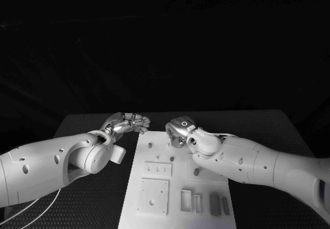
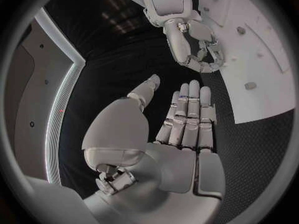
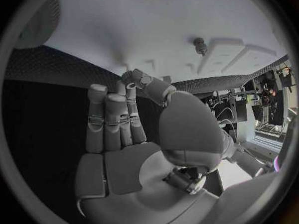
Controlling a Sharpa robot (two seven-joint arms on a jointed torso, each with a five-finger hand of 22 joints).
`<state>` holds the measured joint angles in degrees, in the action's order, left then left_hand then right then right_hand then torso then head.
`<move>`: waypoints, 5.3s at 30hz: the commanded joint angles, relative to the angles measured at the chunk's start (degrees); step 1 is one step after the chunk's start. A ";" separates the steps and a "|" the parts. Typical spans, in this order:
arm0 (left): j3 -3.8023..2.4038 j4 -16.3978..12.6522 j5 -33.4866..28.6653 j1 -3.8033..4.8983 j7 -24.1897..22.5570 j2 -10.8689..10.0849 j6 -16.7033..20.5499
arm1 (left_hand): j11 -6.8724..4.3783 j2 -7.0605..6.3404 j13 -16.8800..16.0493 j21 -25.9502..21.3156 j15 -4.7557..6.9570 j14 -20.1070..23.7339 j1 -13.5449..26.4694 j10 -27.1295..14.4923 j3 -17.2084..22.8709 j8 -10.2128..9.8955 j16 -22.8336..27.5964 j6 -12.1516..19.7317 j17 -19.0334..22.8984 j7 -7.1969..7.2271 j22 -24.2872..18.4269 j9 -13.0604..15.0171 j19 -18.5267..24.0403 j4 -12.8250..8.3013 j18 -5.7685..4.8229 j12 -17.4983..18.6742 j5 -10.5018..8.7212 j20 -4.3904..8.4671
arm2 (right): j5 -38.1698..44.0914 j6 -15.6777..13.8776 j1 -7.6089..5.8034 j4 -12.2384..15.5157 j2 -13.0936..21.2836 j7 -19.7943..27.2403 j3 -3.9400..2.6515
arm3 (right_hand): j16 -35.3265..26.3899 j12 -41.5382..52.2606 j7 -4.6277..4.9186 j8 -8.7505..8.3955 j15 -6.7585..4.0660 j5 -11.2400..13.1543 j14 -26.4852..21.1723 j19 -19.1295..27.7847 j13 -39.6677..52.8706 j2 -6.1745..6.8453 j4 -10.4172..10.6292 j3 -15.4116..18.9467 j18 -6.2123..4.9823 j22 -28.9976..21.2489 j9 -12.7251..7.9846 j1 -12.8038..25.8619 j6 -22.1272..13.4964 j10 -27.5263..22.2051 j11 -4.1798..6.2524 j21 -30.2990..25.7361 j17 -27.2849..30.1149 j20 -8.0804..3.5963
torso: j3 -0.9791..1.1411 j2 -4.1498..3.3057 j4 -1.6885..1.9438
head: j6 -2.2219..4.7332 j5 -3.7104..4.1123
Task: Assemble the parts on the task board
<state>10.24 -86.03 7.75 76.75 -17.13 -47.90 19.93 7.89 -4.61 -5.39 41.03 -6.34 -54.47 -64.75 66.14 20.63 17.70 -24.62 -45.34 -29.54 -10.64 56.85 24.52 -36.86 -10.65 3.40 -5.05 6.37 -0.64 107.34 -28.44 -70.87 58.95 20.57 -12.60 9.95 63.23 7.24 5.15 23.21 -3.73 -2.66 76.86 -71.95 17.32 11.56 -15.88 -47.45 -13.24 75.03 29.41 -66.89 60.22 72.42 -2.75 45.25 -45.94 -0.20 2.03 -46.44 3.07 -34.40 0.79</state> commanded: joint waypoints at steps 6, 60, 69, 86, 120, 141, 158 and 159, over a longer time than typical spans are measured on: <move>-0.07 -0.18 -0.17 0.08 -0.38 0.17 -0.54 | -0.05 0.12 0.07 0.25 -0.09 -0.35 0.68 0.38 0.11 -0.18 0.37 -0.08 -0.12 -0.44 -0.05 -0.07 -0.34 -0.53 0.88 0.27 -0.39 -0.07 | 0.64 0.77 0.03 -0.11 -0.50 0.58 -0.01 | 0.26 0.18 0.08 0.08 -1.02 -0.12 -0.98 0.08 0.13 0.04 0.00 -0.53 -1.76 1.00 0.13 -0.07 0.29 5.02 1.11 0.30 0.13 -0.45 | 0.02 -0.10 0.03 | -0.22 0.20; -0.07 0.04 -0.17 0.10 -0.12 0.14 -0.56 | 0.02 0.02 0.09 0.33 -0.14 -0.29 1.38 0.40 0.67 -0.30 0.54 0.09 -0.27 -0.54 -0.06 -0.10 -0.23 -1.18 0.85 0.58 -0.47 -0.11 | -1.78 1.39 0.02 -1.08 -0.71 0.02 0.03 | 0.22 -3.42 2.81 -4.01 1.82 -0.11 -1.52 1.25 -0.51 2.73 1.10 -1.07 -1.76 0.86 -0.57 -0.36 -5.83 -2.27 -1.80 0.66 2.03 0.04 | 0.06 -0.01 -0.09 | -0.67 0.29; -0.07 0.12 -0.17 0.10 -0.06 0.16 -0.59 | 0.02 0.02 0.09 0.34 -0.14 -0.28 1.42 0.40 0.74 -0.30 0.56 0.09 -0.29 -0.54 -0.06 -0.10 -0.22 -1.25 0.86 0.60 -0.47 -0.11 | -2.03 0.30 0.02 -1.00 -0.66 -0.35 0.03 | 0.45 -3.30 2.72 -3.90 1.73 -0.12 -1.48 1.12 -0.52 2.41 1.87 -1.22 -1.76 0.83 -0.51 -0.01 -5.55 -2.06 -1.72 0.79 2.11 0.10 | 0.05 -0.01 -0.09 | -0.70 0.32; -0.13 0.75 -0.17 0.34 -0.48 -0.71 -1.02 | 0.01 0.00 0.09 0.37 -0.15 -0.27 1.51 0.43 0.90 -0.29 0.60 0.07 -0.33 -0.53 -0.05 -0.09 -0.19 -1.45 0.86 0.65 -0.48 -0.12 | -12.72 0.45 -2.24 8.40 6.48 5.35 -2.58 | 0.74 -3.44 2.87 -4.29 1.82 -0.14 -1.57 1.11 -0.71 3.89 3.01 -1.31 -1.76 0.75 -0.70 0.82 -5.82 -2.32 -1.81 0.92 2.50 0.08 | 0.04 0.02 -0.52 | 0.35 0.31; 0.05 4.15 -0.19 0.08 -1.21 -0.16 -2.02 | -0.07 0.13 0.04 0.44 -0.15 -0.30 1.79 0.65 1.28 -0.20 0.65 -0.07 -0.45 -0.47 -0.05 -0.03 -0.16 -1.90 0.85 0.68 -0.54 -0.13 | -25.12 12.19 -1.83 5.32 16.05 9.64 -4.69 | 10.73 49.43 2.32 -7.59 -1.48 -0.26 -5.01 1.80 56.76 4.32 4.49 12.22 -1.76 1.40 -1.05 4.33 -11.93 -10.67 1.64 8.00 -5.48 -1.85 | 0.96 1.69 -3.69 | 0.31 -0.64; 0.05 3.47 -0.18 0.01 -0.84 -0.25 -1.89 | -0.02 0.27 0.05 0.50 -0.17 -0.29 2.36 0.65 1.46 -0.26 0.72 0.04 -0.53 -0.52 -0.05 -0.04 -0.13 -2.02 0.83 0.79 -0.56 -0.15 | -23.87 12.28 -0.04 0.99 12.33 10.92 -4.35 | 10.94 54.26 2.17 -7.83 -1.48 -0.94 -4.49 2.74 57.88 2.67 4.66 8.67 -1.76 1.10 -1.85 4.10 -11.84 -11.23 1.80 11.68 -8.59 -1.73 | 1.24 1.36 -3.35 | -0.32 -1.04; 0.03 2.96 -0.08 0.02 -0.77 -0.43 -1.81 | 0.00 0.30 0.06 0.52 -0.17 -0.28 2.55 0.62 1.58 -0.28 0.75 0.08 -0.57 -0.53 -0.05 -0.04 -0.11 -2.09 0.84 0.85 -0.53 -0.15 | -23.84 13.13 0.45 -0.26 11.46 11.06 -4.13 | 10.56 54.49 2.04 -7.50 -1.63 -1.32 -4.53 3.16 57.49 2.17 5.00 7.78 -1.76 1.06 -2.03 4.70 -11.08 -11.68 1.94 12.13 -9.15 -1.59 | 1.33 1.38 -3.39 | -1.15 -1.26; 0.03 2.94 -0.08 0.02 -0.77 -0.44 -1.82 | 0.00 0.29 0.06 0.52 -0.17 -0.28 2.56 0.61 1.59 -0.28 0.75 0.08 -0.57 -0.53 -0.05 -0.04 -0.10 -2.10 0.84 0.85 -0.53 -0.15 | -23.84 13.37 0.48 -0.31 11.40 11.04 -4.11 | 10.53 54.52 2.06 -7.45 -1.61 -1.33 -4.53 3.18 57.46 2.14 5.01 7.74 -1.76 1.05 -2.04 4.75 -10.97 -11.70 1.91 12.17 -9.19 -1.58 | 1.33 1.38 -3.39 | -1.16 -1.28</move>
<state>10.31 -82.88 7.75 76.74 -17.45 -48.37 18.76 7.88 -4.42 -5.37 41.25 -6.34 -54.47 -62.76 66.55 22.18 17.70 -24.18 -45.14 -30.05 -10.84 56.85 24.50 -36.86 -12.51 3.52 -4.38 6.16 -0.64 82.85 -16.50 -70.48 58.69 32.09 -2.16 5.81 74.07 61.45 6.78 15.46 -5.19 -3.77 72.01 -69.13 74.84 13.93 -10.99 -39.39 -12.46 75.02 27.42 -62.38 48.36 61.12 -0.71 57.15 -55.09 -1.76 3.36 -45.09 -0.27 -35.46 -0.43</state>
